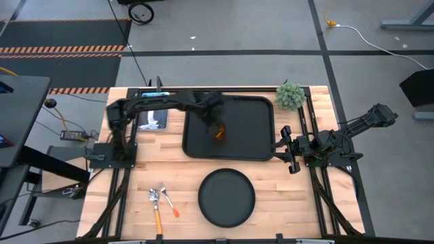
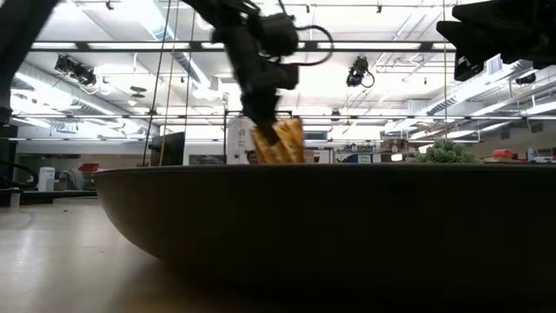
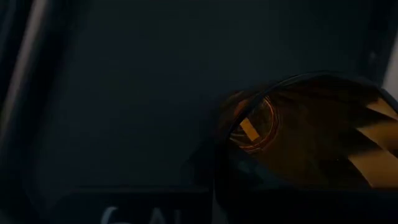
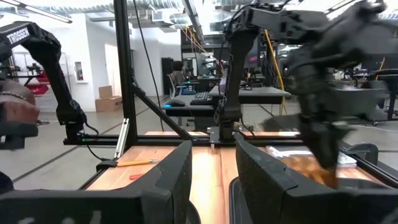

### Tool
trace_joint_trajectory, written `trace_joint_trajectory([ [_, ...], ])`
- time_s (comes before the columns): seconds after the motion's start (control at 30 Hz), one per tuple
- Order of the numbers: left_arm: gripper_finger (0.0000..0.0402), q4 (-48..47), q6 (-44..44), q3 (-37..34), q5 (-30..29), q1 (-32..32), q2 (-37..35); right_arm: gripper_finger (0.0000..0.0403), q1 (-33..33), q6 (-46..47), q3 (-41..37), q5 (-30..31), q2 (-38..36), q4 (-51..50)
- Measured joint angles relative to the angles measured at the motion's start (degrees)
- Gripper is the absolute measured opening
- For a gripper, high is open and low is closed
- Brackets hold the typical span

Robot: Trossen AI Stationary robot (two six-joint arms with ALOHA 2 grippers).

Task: Pick and place plate/cup/fork/spoon on tray
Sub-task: Put the orange cup on the top right on the black tray

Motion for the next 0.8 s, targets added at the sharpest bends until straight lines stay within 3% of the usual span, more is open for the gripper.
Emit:
trace_joint_trajectory([
  [0.2,0.0013,-3.6,5.5,16.6,0.4,2.5,11.5,0.0132,0.0,0.0,0.0,0.0,0.0,0.0],
  [0.4,0.0013,-5.0,7.0,29.2,1.3,4.4,18.1,0.0132,0.0,0.0,0.0,0.0,0.0,0.0],
  [0.53,0.0013,-3.5,6.8,32.6,3.2,4.8,20.1,0.0132,0.0,0.0,0.0,0.0,0.0,0.0],
  [0.8,0.0013,-2.0,7.1,32.3,4.8,4.9,21.5,0.0132,0.0,0.0,0.0,0.0,0.0,0.0],
])
